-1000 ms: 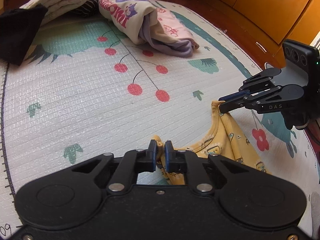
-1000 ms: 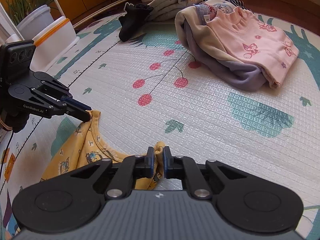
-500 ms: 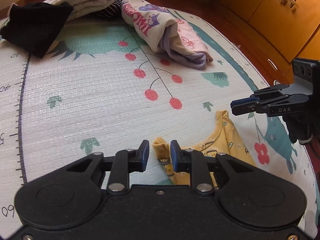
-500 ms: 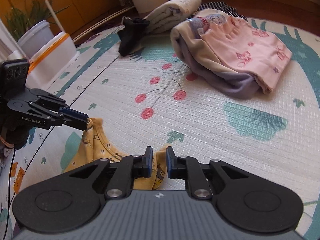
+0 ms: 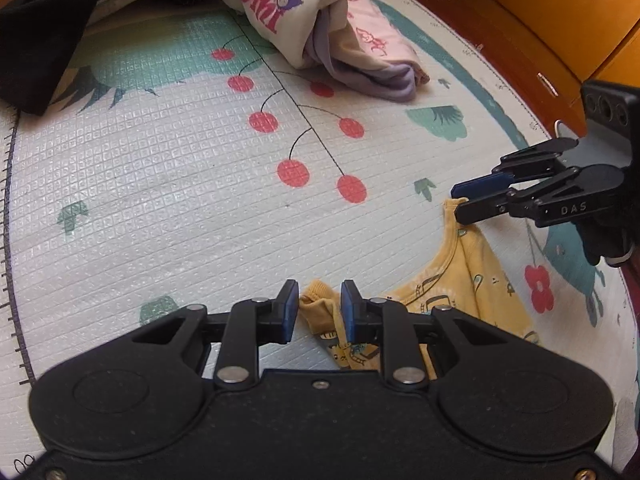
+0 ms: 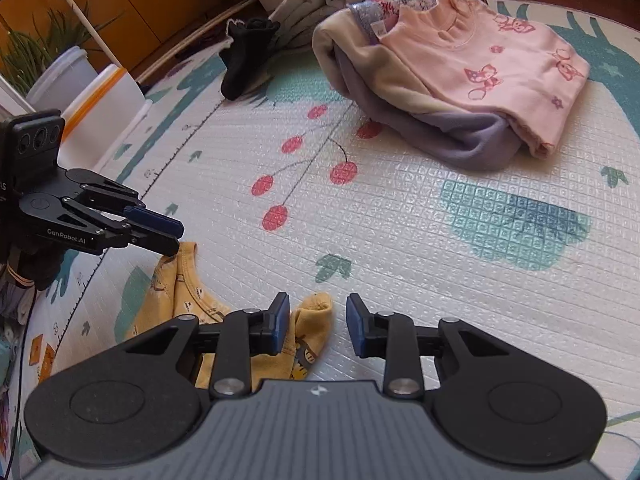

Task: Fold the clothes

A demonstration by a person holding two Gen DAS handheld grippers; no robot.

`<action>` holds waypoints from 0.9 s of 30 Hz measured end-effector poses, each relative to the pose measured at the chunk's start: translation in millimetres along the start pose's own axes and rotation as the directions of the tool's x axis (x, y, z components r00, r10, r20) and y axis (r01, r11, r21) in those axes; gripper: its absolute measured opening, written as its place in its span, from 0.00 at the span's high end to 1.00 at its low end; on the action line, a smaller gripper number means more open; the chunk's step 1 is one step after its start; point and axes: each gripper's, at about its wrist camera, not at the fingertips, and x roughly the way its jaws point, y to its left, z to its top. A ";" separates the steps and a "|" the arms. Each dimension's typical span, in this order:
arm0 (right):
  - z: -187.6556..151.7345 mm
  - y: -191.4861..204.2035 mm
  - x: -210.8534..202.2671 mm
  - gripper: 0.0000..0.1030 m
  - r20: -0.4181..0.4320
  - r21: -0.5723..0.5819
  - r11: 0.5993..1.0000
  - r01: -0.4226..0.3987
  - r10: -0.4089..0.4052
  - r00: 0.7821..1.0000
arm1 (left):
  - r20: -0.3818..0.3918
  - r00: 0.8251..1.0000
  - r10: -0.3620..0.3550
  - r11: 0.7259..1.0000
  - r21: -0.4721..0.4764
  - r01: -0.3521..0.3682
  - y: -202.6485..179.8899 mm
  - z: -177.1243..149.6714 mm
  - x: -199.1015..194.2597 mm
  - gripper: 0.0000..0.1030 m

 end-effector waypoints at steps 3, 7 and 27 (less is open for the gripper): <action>1.2 3.6 0.6 0.89 -0.011 -0.008 1.000 0.000 0.000 1.000 | -0.011 1.000 0.016 0.999 0.028 -0.015 -5.8 0.8 1.4 0.89; -0.5 9.6 -7.7 0.92 0.022 -0.039 0.999 0.001 0.000 1.000 | 0.029 0.999 0.017 0.998 0.055 -0.019 -13.0 -1.4 -10.8 0.93; -55.9 92.4 -143.7 0.93 0.195 -0.291 0.950 -0.109 0.171 0.966 | 0.278 0.957 -0.079 0.988 0.151 0.038 -93.4 -92.7 -138.3 0.94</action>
